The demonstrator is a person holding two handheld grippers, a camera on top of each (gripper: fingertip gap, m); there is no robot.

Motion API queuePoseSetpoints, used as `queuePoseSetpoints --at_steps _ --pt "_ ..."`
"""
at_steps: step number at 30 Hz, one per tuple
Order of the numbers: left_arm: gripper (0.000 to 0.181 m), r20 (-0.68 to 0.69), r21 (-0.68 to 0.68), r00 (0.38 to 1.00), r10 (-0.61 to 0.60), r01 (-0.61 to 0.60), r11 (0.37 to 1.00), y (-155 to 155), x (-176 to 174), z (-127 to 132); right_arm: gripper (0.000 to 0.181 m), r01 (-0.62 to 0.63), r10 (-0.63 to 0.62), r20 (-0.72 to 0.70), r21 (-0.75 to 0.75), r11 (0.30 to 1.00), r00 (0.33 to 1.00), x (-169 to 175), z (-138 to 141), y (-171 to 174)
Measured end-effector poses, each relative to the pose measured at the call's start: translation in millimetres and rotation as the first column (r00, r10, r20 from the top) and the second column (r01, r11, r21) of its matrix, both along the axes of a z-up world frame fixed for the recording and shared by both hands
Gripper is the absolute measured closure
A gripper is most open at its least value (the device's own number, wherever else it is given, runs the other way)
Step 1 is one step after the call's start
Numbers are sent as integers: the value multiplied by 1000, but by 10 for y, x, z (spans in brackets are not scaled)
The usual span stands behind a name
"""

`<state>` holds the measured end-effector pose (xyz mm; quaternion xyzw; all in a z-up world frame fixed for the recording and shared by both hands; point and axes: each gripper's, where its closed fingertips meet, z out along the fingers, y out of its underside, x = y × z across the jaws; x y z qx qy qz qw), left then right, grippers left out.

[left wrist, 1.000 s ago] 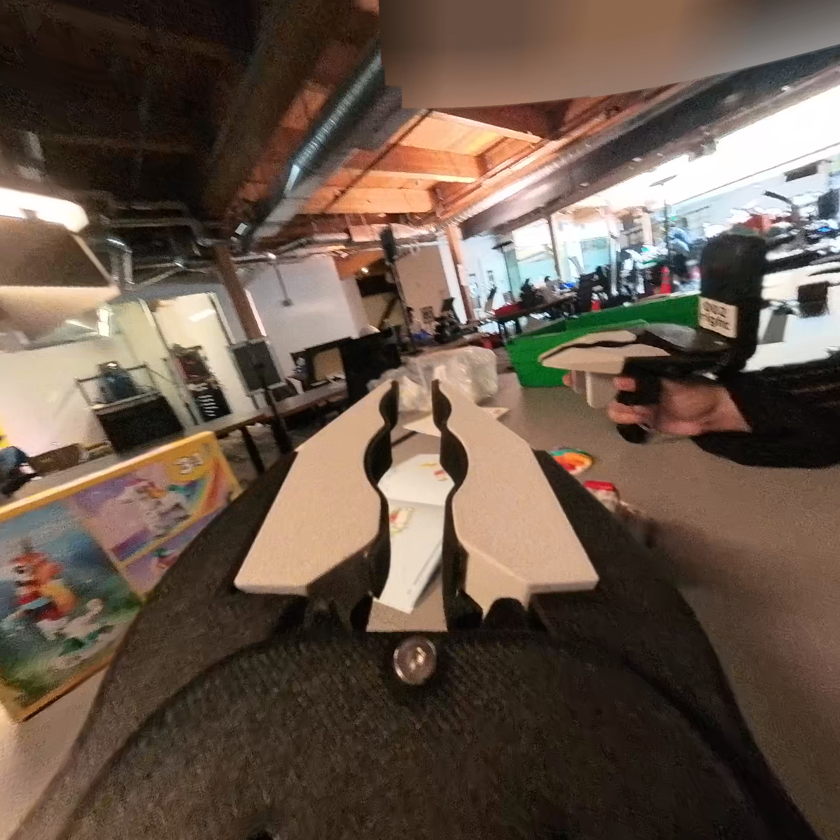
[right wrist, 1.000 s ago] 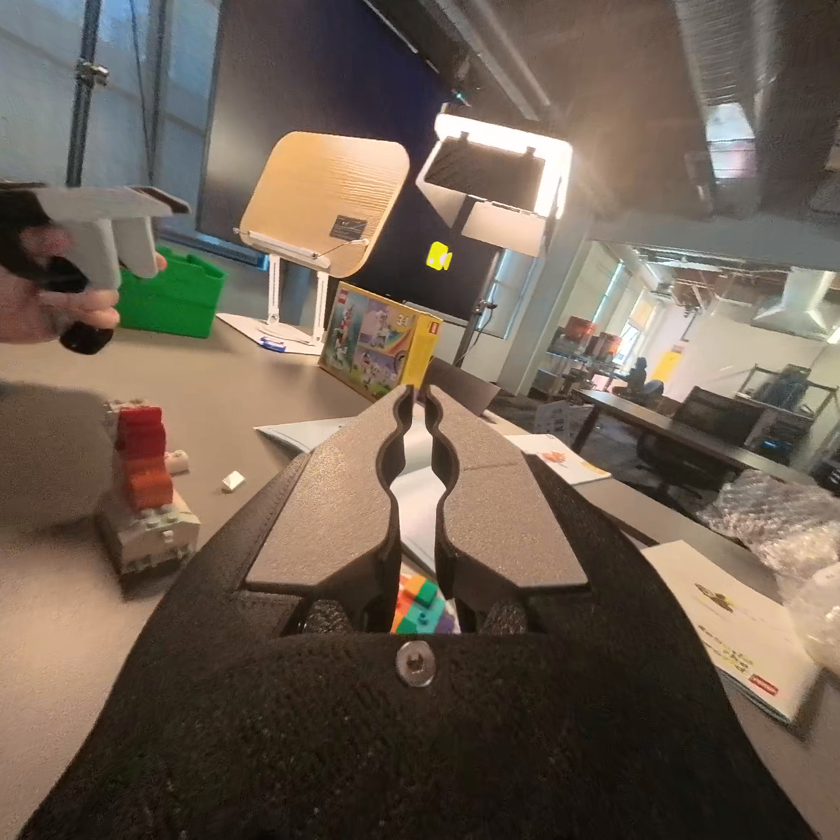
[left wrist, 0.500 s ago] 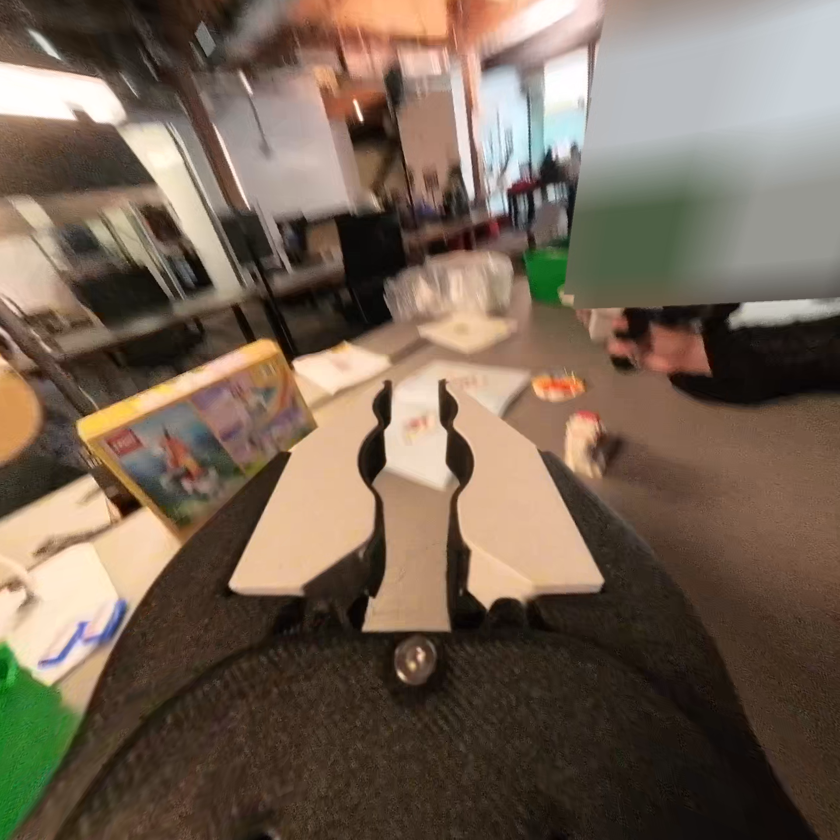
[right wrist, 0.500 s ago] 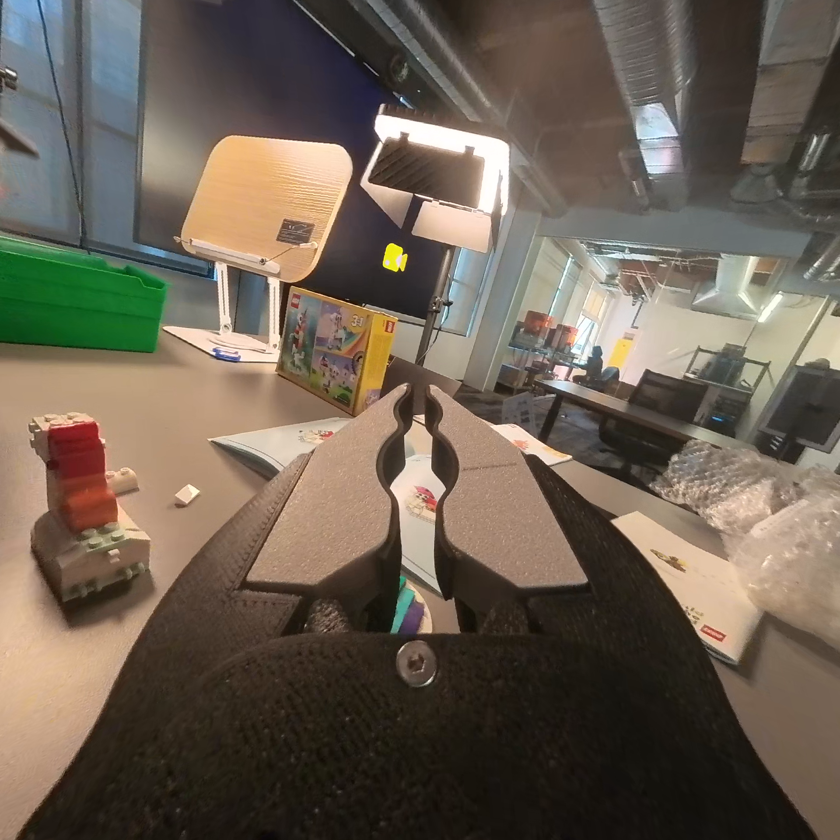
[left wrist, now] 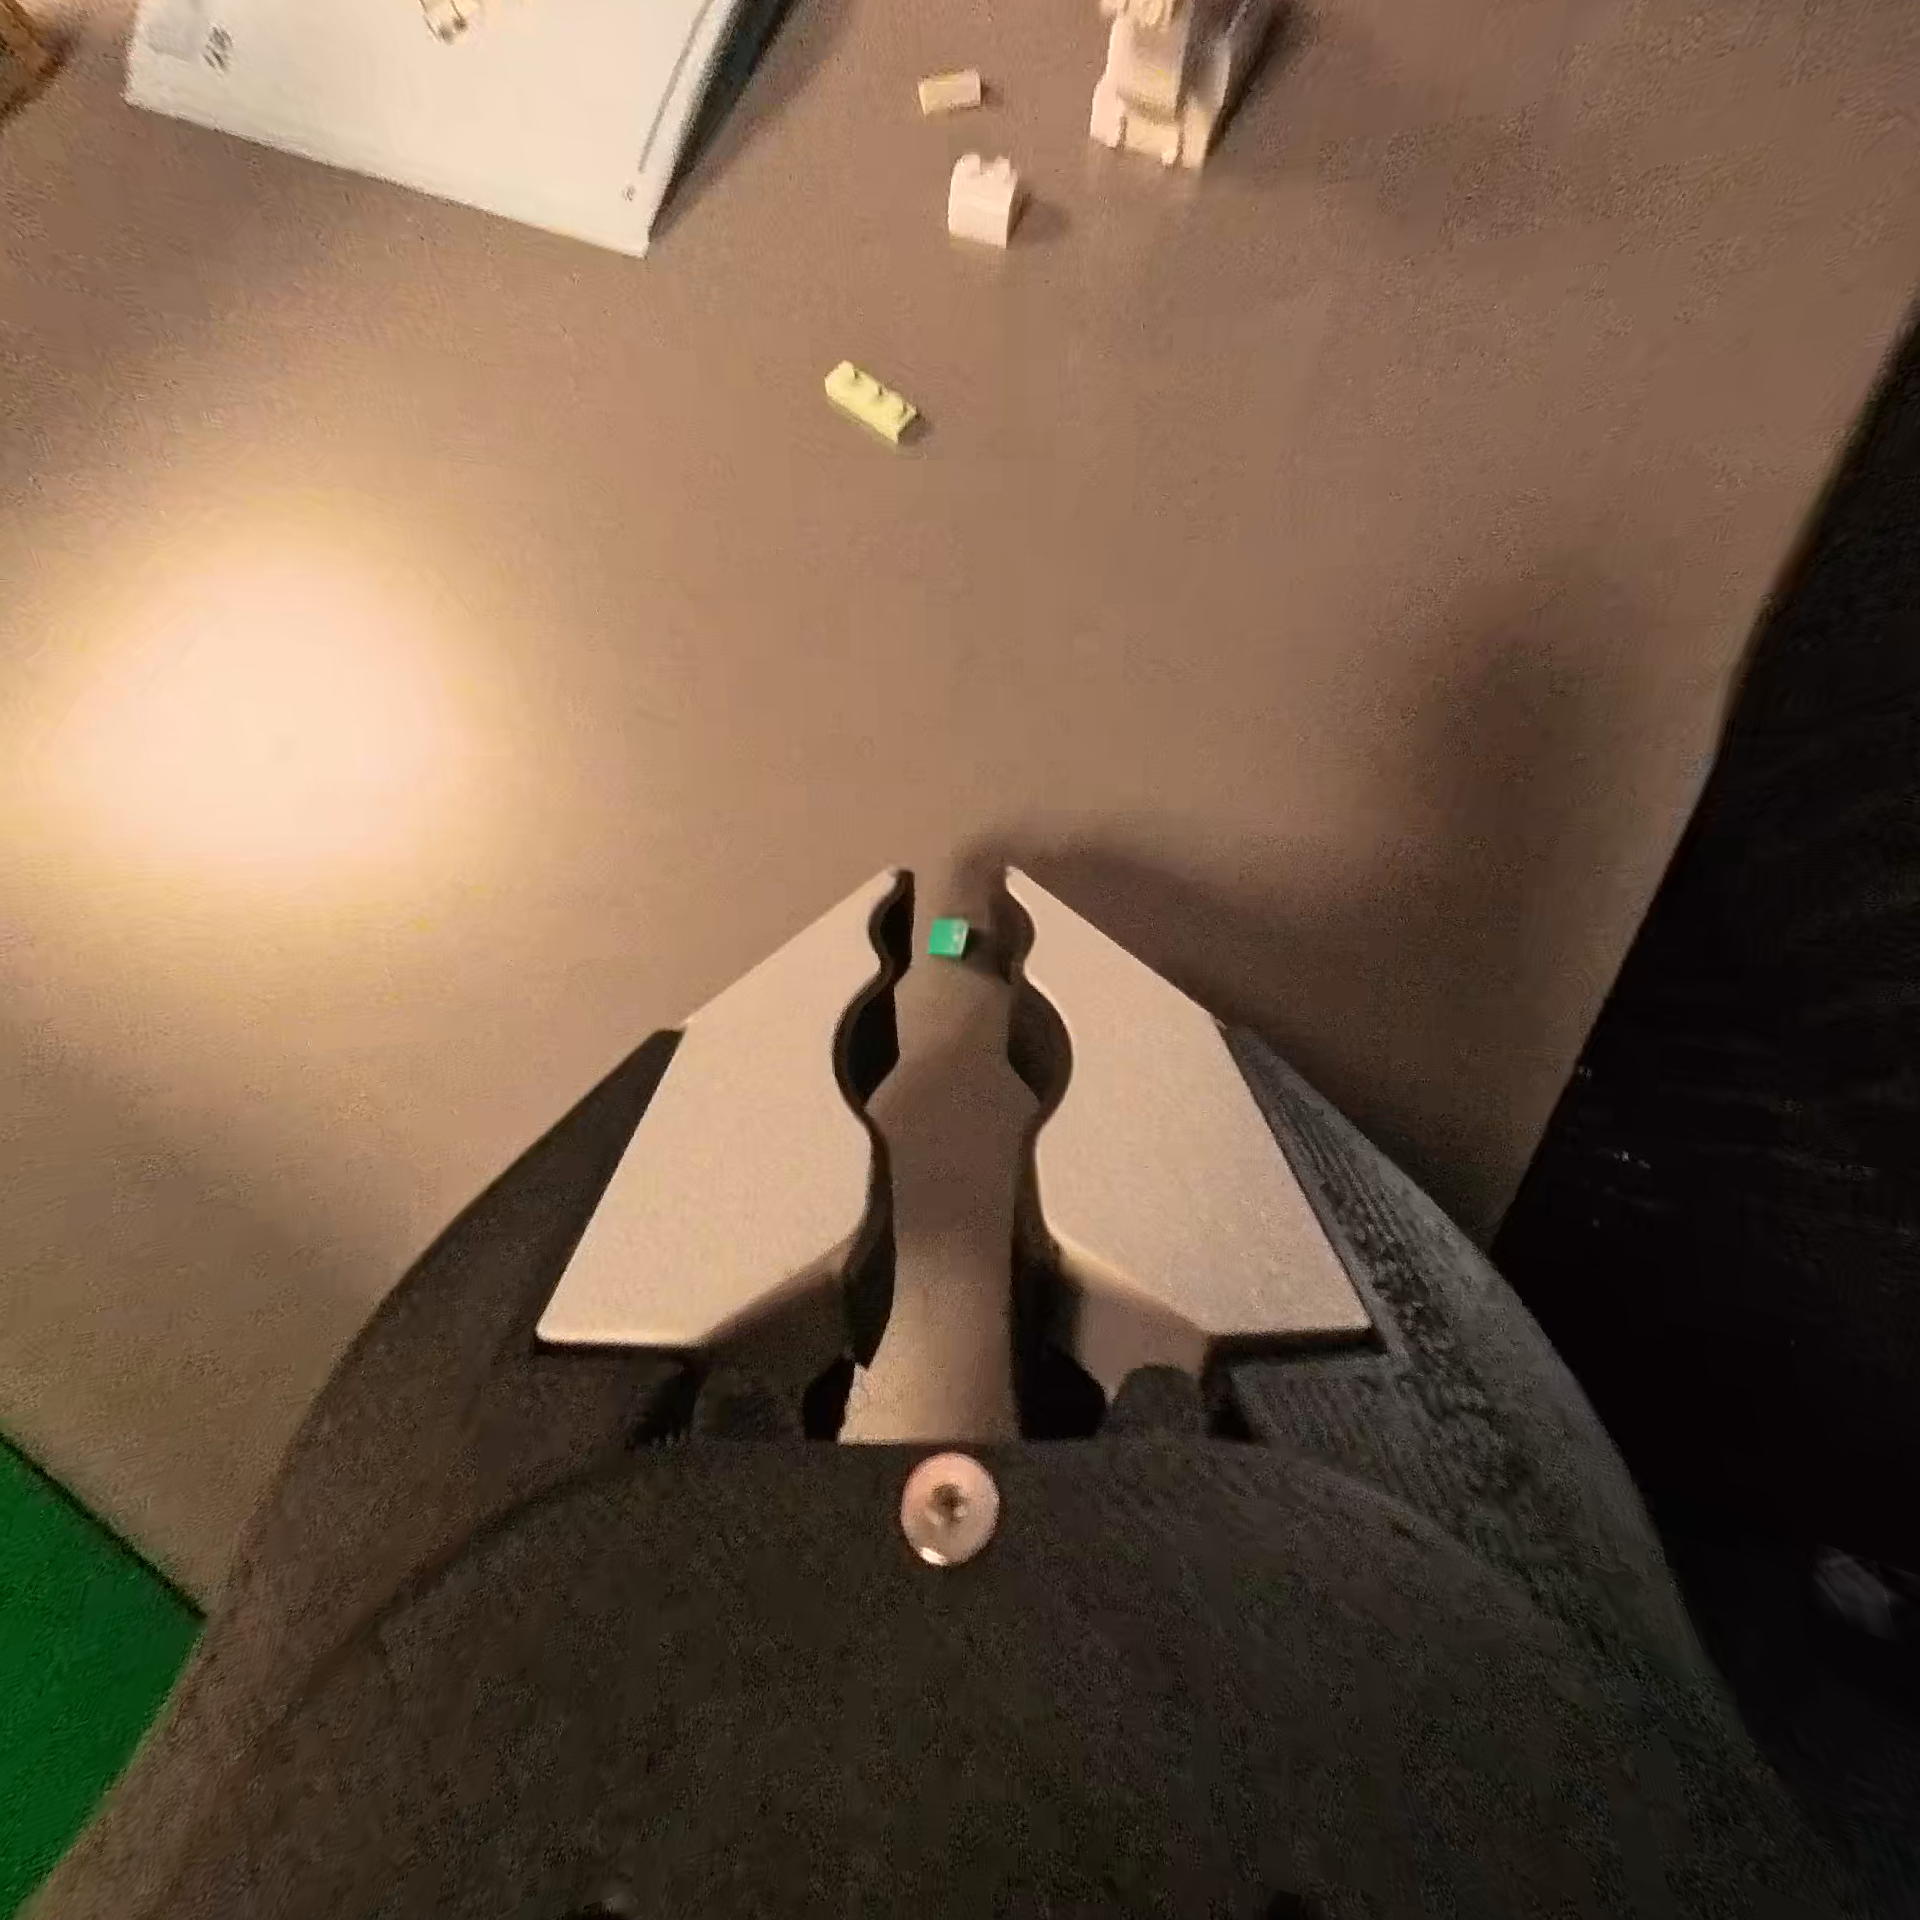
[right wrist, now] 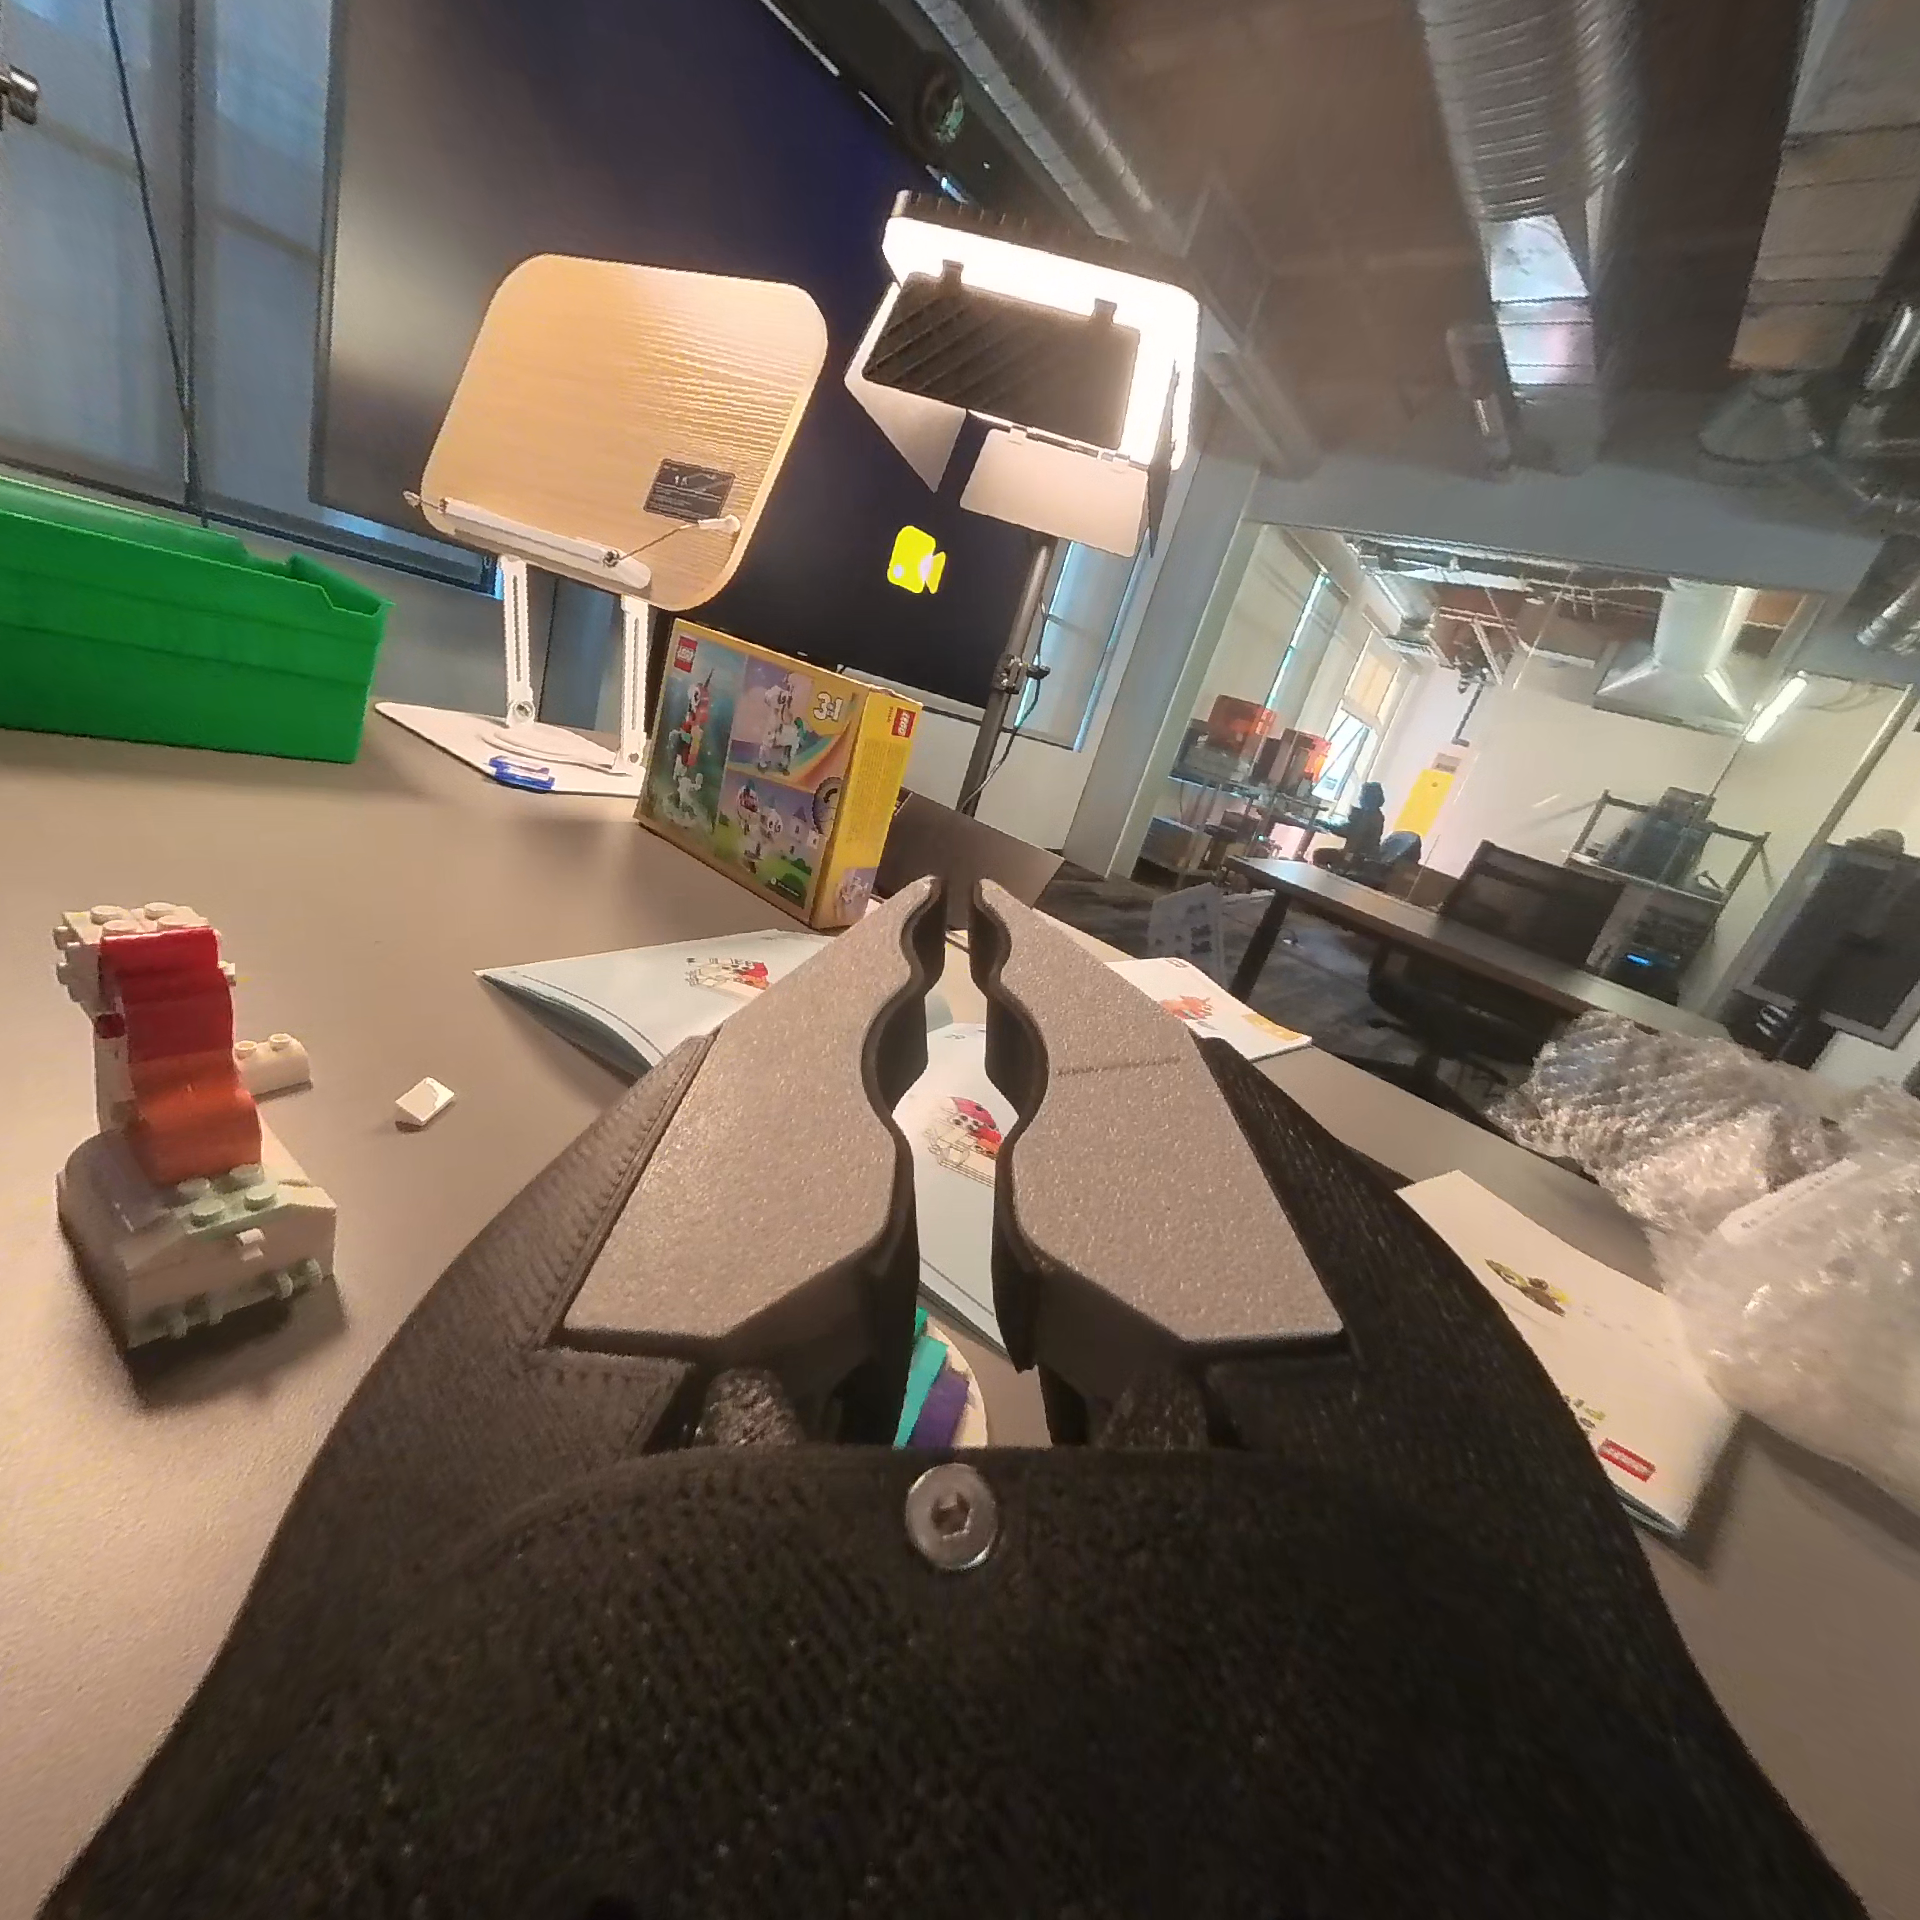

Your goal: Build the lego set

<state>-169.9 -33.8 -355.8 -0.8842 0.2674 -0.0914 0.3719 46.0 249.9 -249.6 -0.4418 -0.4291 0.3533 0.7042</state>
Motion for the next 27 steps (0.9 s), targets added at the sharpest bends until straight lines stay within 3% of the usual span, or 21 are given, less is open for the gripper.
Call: queuePoseSetpoints --at_steps 4,15,22,27 --pt "163 -39 -89 999 8 -11 996 -52 -70 -195 180 -3 3 11 8 1000 1000 -17 -11 -12" --pt "174 19 -72 1000 11 -9 997 26 -45 -198 180 -10 9 36 28 1000 999 -61 -37 -37" --pt "175 12 46 998 -68 68 997 670 143 -92 180 -4 2 47 43 999 999 -70 -47 -41" --pt "174 -20 24 992 -128 129 991 1202 231 -138 180 2 -4 50 46 999 999 -72 -49 -26"
